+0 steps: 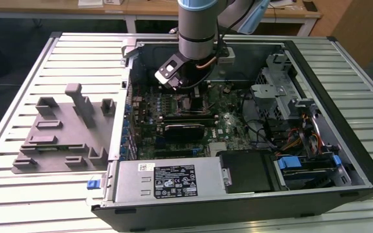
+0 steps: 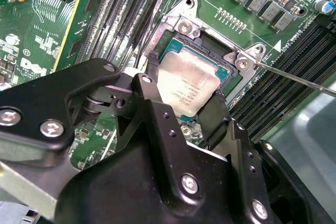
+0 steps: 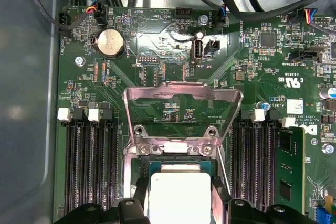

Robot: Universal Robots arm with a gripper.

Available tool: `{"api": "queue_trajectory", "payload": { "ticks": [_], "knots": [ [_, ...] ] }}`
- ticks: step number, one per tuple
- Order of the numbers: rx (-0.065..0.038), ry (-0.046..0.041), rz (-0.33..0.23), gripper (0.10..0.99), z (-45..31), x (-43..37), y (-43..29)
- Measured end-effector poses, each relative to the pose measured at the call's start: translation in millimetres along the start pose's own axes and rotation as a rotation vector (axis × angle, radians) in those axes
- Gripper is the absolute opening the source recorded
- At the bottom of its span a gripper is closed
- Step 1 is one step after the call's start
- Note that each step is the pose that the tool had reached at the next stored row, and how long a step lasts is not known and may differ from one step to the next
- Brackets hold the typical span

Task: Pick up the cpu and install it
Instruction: 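Place the cpu into insertion slot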

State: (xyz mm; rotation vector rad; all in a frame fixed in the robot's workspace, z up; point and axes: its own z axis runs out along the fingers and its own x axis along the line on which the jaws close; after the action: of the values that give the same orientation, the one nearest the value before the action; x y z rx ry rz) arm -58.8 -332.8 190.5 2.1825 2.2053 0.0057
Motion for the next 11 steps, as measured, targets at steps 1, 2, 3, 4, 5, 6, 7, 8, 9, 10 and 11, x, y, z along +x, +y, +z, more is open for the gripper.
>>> {"api": "queue_trajectory", "payload": {
  "ticks": [1, 2, 3, 4, 5, 6, 7, 8, 9, 10, 11],
  "knots": [
    [0.0, 0.0, 0.0, 0.545, 0.0, 0.0, 0.0],
    [0.0, -0.0001, 0.0, 0.545, 0.0, 0.0, 0.0],
    [0.0, 0.0, 0.0, 0.545, 0.0, 0.0, 0.0],
    [0.0, 0.0003, 0.0, 0.553, 0.2, 0.1, 0.1],
    [-0.001, 0.0003, 0.0, 0.553, 0.2, 0.1, 0.1],
    [0.0, 0.0006, 0.0, 0.553, 0.3, 0.1, 0.1],
    [0.0, 0.0006, 0.0, 0.612, 0.3, 0.1, 0.1],
    [0.0, 0.0005, 0.0, 0.612, 0.2, 0.1, 0.1],
    [0.0, 0.0004, 0.0, 0.612, 0.0, 0.1, 0.1],
    [0.0, 0.0012, 0.0, 0.612, -0.3, 0.1, 0.1],
    [-0.001, 0.0029, 0.0, 0.612, -0.7, 0.3, 0.2]
  ]
}}
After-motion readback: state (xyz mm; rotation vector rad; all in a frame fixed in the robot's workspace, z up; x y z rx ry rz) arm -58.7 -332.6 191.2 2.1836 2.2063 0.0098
